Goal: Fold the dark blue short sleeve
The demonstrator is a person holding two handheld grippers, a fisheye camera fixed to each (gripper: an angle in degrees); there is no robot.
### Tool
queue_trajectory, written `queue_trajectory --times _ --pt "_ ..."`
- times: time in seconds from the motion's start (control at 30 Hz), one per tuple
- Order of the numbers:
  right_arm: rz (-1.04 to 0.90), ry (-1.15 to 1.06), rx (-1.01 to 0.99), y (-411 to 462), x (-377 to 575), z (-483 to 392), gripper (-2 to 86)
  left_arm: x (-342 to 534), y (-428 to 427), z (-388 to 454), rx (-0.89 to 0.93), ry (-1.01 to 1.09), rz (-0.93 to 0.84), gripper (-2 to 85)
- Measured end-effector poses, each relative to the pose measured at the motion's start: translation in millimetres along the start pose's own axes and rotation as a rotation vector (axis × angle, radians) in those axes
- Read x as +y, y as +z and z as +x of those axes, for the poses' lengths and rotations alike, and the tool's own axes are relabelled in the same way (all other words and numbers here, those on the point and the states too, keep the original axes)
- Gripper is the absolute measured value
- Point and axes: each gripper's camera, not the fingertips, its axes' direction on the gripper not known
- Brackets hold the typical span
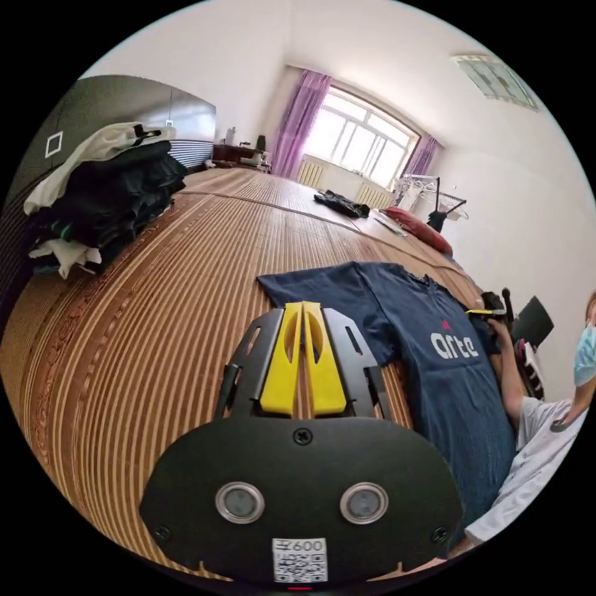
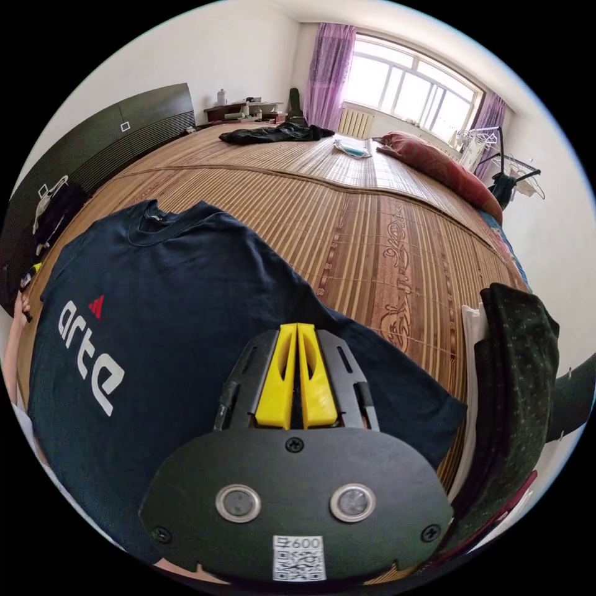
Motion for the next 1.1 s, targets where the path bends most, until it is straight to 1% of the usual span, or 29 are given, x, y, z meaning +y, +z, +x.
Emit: queue_trajectory --times 0.03,0.07,0.1,0.13,0.17,0.2,0.23,0.3,0.33,0.37,0.4,0.43,0.47,0.5,0.53,0.57,0.6,0.67,0.7,0.73,0.77,0.8,0.83,0.87,0.9,0.93,0.97,1.03,1.1 --pt "0.001 -0.011 0.017 4.4 1.1 -7.5 -0.9 16.7 -8.2 22.1 -0.064 0.018 0.017 0.2" --pt "0.001 -0.020 0.029 9.3 2.6 -13.8 -0.9 48.6 -25.4 69.5 -0.185 0.096 0.067 0.2" --pt "0.001 -0.022 0.032 11.9 3.3 -16.3 -0.9 79.6 -39.1 122.2 -0.293 0.248 0.103 0.2" --pt "0.005 -0.006 0.029 17.8 4.2 -18.2 -0.9 110.3 -40.9 170.4 -0.398 0.413 0.091 0.2" --pt "0.012 0.033 0.009 24.8 5.3 -15.9 -0.9 125.5 -35.8 190.5 -0.447 0.497 0.067 0.2" --pt "0.016 0.046 0.000 27.5 6.2 -15.2 -0.9 152.2 -15.1 214.3 -0.511 0.599 -0.039 0.3" --pt "0.025 0.060 -0.008 32.4 8.5 -16.5 -0.9 174.4 7.7 225.3 -0.603 0.636 -0.097 0.2" --pt "0.038 0.050 0.027 39.9 11.8 -28.8 -0.9 189.5 22.1 227.6 -0.716 0.645 -0.042 0.2" --pt "0.052 0.008 0.111 46.1 14.7 -49.3 -0.9 182.5 20.6 212.8 -0.667 0.539 -0.042 0.1" --pt "0.051 -0.072 0.252 55.9 17.1 -82.3 -0.9 178.6 16.7 203.0 -0.624 0.482 -0.035 0.1" --pt "0.049 -0.124 0.336 62.5 19.0 -101.7 -0.9 178.4 3.4 182.0 -0.540 0.373 0.025 0.1" --pt "0.064 -0.185 0.530 70.4 27.0 -133.3 -0.8 188.6 -15.4 163.4 -0.427 0.313 0.139 0.1" --pt "0.150 -0.156 0.649 48.0 41.6 -153.8 -0.8 195.7 -24.5 153.7 -0.365 0.292 0.189 0.1" --pt "0.229 -0.137 0.623 23.7 52.5 -162.2 -0.8 210.8 -40.2 132.5 -0.286 0.219 0.301 0.1" --pt "0.393 -0.107 0.482 -34.2 81.4 -175.4 -0.8 221.4 -47.9 109.6 -0.218 0.133 0.369 0.1" --pt "0.488 -0.043 0.366 -85.9 112.3 -183.3 -0.8 222.4 -46.4 98.8 -0.188 0.093 0.364 0.1" --pt "0.493 -0.016 0.310 -107.2 127.8 -186.9 -0.8 220.4 -38.3 82.0 -0.133 0.046 0.328 0.2" --pt "0.353 -0.018 -0.006 -154.9 195.7 -199.4 -0.7 216.5 -24.4 70.2 -0.089 0.037 0.273 0.3" --pt "0.316 -0.031 -0.078 -159.3 217.5 -202.3 -0.6 213.9 -15.5 65.5 -0.081 0.018 0.208 0.4" --pt "0.241 -0.034 -0.172 -161.9 266.3 -205.2 -0.4 213.0 -4.6 57.4 -0.037 -0.036 0.114 0.5" --pt "0.206 -0.007 -0.218 -162.0 319.3 -202.9 -0.2 213.3 0.7 52.4 -0.004 -0.066 0.058 0.6" --pt "0.193 0.007 -0.234 -161.2 347.3 -200.2 0.1 218.9 9.3 41.5 0.080 -0.120 -0.043 0.7" --pt "0.155 0.053 -0.256 -157.2 400.3 -190.6 0.7 224.5 10.7 35.8 0.132 -0.139 -0.066 0.9" --pt "0.086 0.102 -0.263 -151.2 444.9 -176.6 3.6 237.9 5.6 26.5 0.246 -0.133 -0.072 1.2" --pt "0.049 0.138 -0.257 -147.9 464.2 -167.7 5.0 253.0 -6.3 21.5 0.308 -0.097 -0.059 1.6" --pt "0.009 0.224 -0.243 -143.4 498.1 -148.2 8.4 268.5 -18.1 18.7 0.315 -0.067 -0.074 2.4" --pt "0.062 0.271 -0.307 -147.7 528.9 -130.3 9.6 275.9 -22.6 16.8 0.307 -0.066 -0.091 2.9" --pt "0.121 0.354 -0.378 -145.7 561.0 -105.3 8.5 295.3 -25.6 10.9 0.332 -0.062 -0.180 5.3" --pt "0.154 0.367 -0.417 -135.2 578.3 -92.7 8.0 321.2 -6.1 4.9 0.472 -0.071 -0.367 8.7"
